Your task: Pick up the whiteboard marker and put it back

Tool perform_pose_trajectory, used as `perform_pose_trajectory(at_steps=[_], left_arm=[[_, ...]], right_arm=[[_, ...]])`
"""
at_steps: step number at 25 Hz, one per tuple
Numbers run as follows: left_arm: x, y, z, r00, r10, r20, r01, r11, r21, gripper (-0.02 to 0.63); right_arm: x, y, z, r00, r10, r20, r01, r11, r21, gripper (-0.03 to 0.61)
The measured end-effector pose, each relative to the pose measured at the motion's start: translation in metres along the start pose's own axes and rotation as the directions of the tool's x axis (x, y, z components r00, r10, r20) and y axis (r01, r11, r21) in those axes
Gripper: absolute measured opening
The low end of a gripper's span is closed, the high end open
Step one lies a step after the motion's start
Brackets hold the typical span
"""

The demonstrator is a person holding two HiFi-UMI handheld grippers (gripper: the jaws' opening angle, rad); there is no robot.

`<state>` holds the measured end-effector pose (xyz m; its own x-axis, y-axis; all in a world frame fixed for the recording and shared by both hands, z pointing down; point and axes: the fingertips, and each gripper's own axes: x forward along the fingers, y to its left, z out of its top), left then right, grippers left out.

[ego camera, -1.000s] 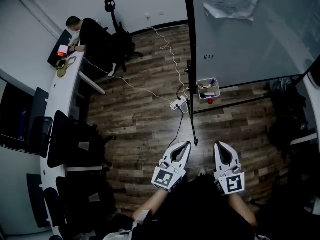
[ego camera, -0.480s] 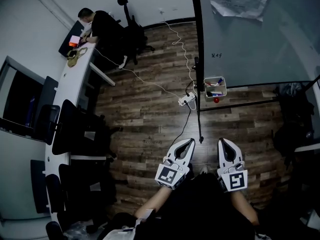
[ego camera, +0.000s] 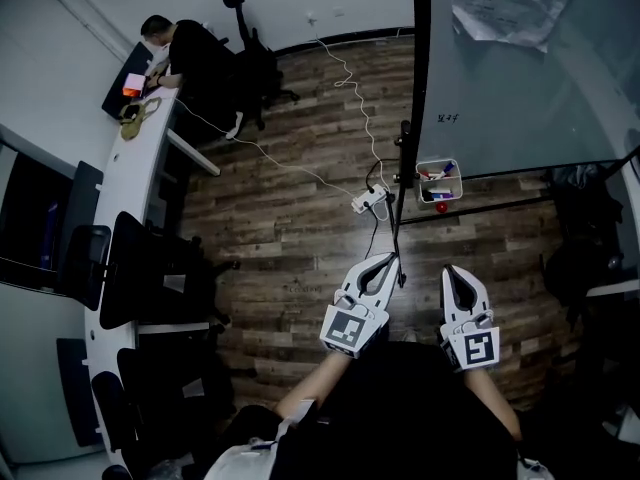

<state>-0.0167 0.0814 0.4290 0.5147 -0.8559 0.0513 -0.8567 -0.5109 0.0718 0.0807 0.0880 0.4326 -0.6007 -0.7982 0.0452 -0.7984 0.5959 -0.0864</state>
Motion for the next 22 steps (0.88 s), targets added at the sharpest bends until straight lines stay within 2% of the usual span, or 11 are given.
perform_pose_trajectory(at_steps=[4, 16, 22], left_arm=[[0.003, 0.013, 0.003, 0.999, -0.034, -0.004, 0.034, 0.999, 0.002, 0.008], [0.014, 0.053, 0.001, 0.992, -0.124, -0.014, 0.123, 0.992, -0.013, 0.008], [0.014, 0.067, -0.009, 0.984, -0.174, -0.036, 0.173, 0.985, -0.021, 0.008]], right_arm=[[0.017, 0.004, -0.007, 0.998, -0.031, -0.051, 0.03, 0.999, -0.018, 0.014], [0.065, 0.008, 0.005, 0.992, -0.127, 0.023, 0.127, 0.992, 0.003, 0.014], [0.077, 0.007, 0.0, 0.982, -0.191, -0.007, 0.191, 0.981, -0.024, 0.014]])
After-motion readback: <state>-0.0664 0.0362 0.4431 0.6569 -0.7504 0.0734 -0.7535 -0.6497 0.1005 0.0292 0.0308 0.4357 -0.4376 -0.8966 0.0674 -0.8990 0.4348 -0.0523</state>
